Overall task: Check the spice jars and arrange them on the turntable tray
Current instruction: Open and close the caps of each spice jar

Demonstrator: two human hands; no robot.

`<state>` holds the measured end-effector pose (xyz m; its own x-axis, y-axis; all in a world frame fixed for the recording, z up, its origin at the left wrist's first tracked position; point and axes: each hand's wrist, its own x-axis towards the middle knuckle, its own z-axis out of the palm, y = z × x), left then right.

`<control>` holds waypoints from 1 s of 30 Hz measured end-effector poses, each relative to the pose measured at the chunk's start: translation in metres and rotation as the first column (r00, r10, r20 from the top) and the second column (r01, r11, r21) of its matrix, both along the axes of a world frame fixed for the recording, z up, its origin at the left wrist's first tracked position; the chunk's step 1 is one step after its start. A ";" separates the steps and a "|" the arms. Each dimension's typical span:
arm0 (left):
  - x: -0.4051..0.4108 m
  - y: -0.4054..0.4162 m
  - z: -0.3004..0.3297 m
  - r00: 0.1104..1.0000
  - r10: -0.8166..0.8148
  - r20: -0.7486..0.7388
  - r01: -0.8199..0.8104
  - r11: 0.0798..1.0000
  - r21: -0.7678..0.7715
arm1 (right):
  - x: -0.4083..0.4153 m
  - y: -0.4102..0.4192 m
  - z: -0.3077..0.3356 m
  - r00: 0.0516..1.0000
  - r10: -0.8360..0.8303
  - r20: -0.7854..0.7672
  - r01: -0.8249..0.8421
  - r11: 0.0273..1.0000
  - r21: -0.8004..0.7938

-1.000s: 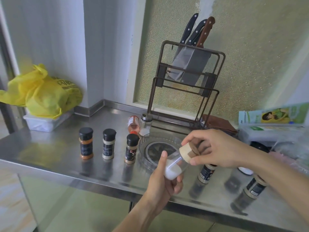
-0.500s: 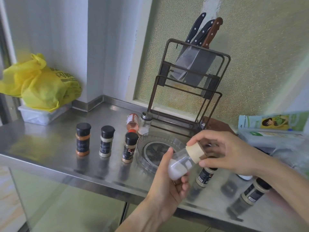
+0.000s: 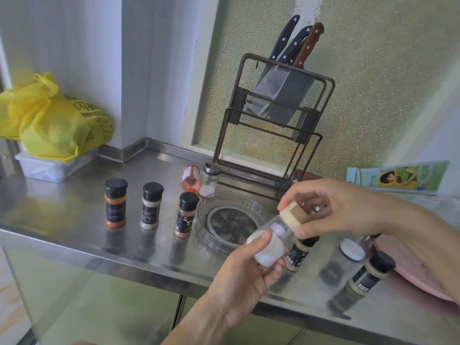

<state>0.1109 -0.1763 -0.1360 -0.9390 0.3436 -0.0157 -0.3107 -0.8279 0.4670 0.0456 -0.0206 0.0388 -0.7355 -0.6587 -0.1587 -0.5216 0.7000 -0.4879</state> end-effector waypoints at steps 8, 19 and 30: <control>0.001 -0.004 0.000 0.994 0.078 -0.075 -0.087 0.989 -0.120 | 0.003 -0.001 -0.002 0.999 -0.029 0.019 0.029 1.000 -0.010; 0.002 -0.007 0.002 0.988 0.088 -0.127 -0.107 0.983 -0.147 | 0.002 -0.001 0.002 0.999 -0.049 -0.004 0.050 0.996 0.069; 0.004 -0.011 -0.004 0.989 0.093 -0.119 -0.111 0.981 -0.158 | 0.006 -0.003 0.002 0.994 -0.092 -0.051 0.094 0.995 0.033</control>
